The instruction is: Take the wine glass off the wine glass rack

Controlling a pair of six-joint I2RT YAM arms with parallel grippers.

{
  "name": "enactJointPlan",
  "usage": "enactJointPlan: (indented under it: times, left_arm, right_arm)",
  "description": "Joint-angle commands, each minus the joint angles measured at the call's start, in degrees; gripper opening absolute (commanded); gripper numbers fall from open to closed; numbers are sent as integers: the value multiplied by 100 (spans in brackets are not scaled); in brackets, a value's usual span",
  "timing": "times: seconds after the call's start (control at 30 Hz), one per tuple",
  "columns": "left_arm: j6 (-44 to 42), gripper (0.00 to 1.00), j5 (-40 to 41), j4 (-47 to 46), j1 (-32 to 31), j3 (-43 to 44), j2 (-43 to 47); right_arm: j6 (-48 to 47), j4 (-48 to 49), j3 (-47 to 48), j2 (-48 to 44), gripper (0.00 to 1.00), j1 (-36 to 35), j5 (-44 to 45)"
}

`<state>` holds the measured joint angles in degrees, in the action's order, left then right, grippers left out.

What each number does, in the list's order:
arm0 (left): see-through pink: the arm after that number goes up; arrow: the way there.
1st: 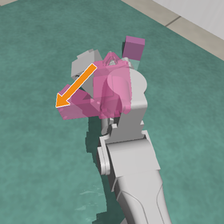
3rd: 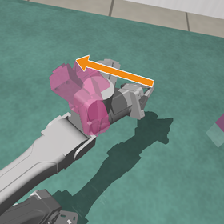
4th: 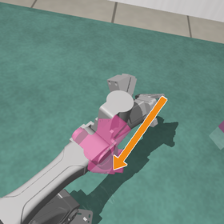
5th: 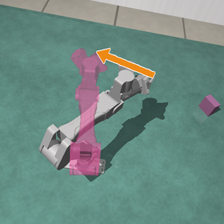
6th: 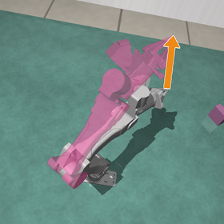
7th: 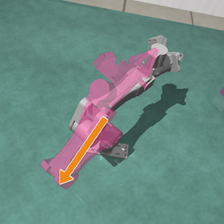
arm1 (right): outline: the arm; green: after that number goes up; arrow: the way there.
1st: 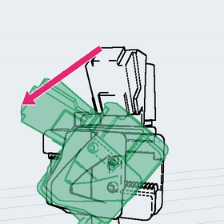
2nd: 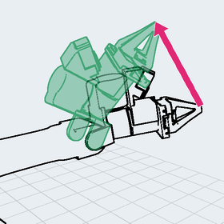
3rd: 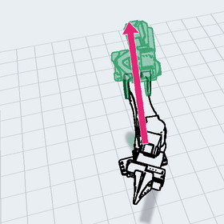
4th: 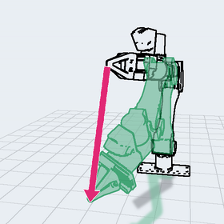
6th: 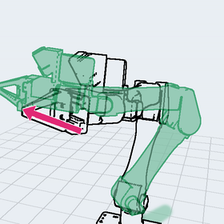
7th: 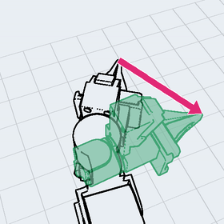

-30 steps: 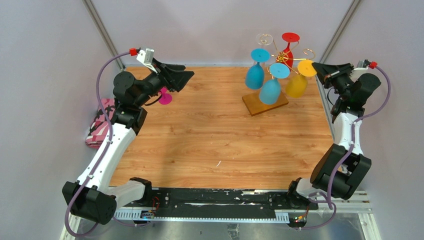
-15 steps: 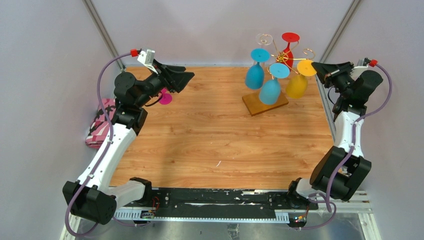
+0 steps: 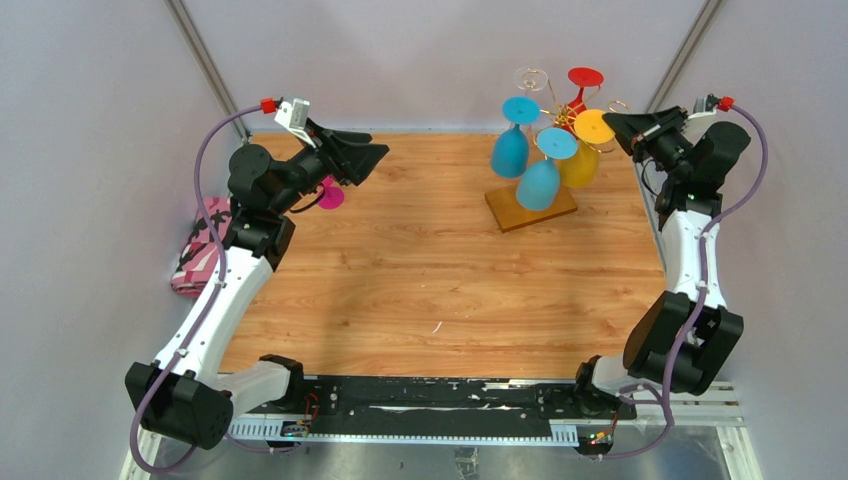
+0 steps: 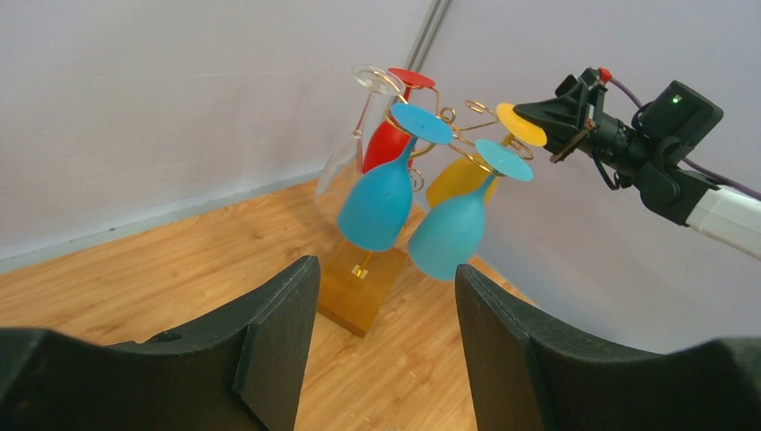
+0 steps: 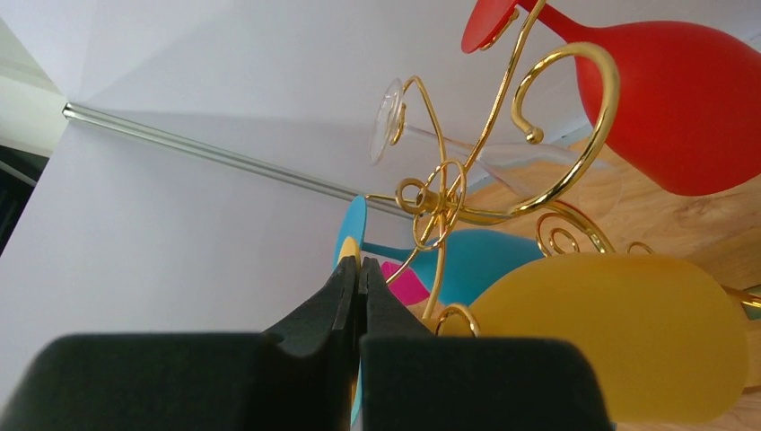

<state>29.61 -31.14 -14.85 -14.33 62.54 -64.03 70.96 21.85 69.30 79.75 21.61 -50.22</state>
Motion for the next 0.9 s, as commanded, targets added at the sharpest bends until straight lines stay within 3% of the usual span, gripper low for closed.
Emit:
enactJointPlan:
  times: [0.0,0.23,0.47,0.77,0.87]
  left_arm:
    - [29,62,-112,-88,-17,1,12]
    - [43,61,-133,-88,-17,-16,-6]
    - [68,61,-130,-88,-17,-17,-36]
    - [146,58,-60,-88,-17,12,-155]
    - [131,58,124,-88,-17,-18,-201]
  right_arm:
    - [-174,-51,286,237,0,-71,103]
    - [-297,-18,389,482,0,51,271]
    - [-87,314,114,226,0,630,158]
    - [304,416,-729,-691,0,1318,-291]
    - [133,-91,-924,-1439,0,1332,-319]
